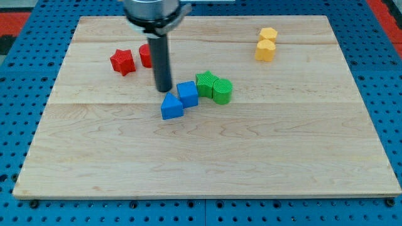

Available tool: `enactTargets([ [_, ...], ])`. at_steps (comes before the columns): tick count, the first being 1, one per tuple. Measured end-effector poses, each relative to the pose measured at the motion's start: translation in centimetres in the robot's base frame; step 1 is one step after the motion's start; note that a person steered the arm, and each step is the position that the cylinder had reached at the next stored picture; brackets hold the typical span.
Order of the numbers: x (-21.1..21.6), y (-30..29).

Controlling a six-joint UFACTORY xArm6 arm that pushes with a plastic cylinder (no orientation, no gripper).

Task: Push the red star into the blue triangle

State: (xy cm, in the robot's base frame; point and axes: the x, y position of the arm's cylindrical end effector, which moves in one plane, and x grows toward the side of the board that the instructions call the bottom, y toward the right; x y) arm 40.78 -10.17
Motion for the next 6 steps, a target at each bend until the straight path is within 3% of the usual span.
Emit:
enactTargets([
  [1,0.1,-10.5],
  [2,4.2,-10.8],
  [3,-4.2,-14.9],
  [4,-10.2,-10.8],
  [5,-5.9,-2.9],
  [6,-0.5,-2.7],
])
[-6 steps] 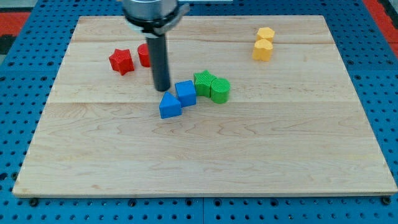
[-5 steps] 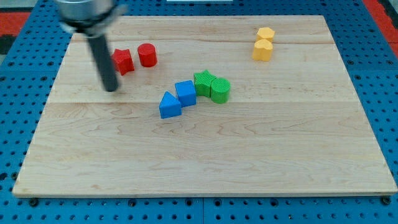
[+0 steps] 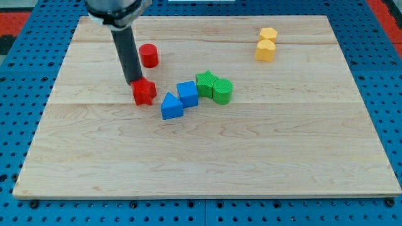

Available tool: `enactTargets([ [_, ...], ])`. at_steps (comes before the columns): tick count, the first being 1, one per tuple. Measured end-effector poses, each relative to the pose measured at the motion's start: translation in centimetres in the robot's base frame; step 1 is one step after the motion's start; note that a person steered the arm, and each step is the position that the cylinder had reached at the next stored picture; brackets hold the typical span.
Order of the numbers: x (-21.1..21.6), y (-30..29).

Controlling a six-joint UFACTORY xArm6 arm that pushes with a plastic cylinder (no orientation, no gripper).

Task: Push the red star into the blue triangle

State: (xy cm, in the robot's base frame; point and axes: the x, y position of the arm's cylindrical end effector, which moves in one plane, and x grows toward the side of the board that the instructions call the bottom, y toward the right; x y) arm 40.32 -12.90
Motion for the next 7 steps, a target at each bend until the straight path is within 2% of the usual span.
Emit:
enactTargets([
  [1,-2.5,-4.8],
  [3,1.3,-7.5],
  [5,1.0,1.8],
  [7,-8.9,-4.9],
])
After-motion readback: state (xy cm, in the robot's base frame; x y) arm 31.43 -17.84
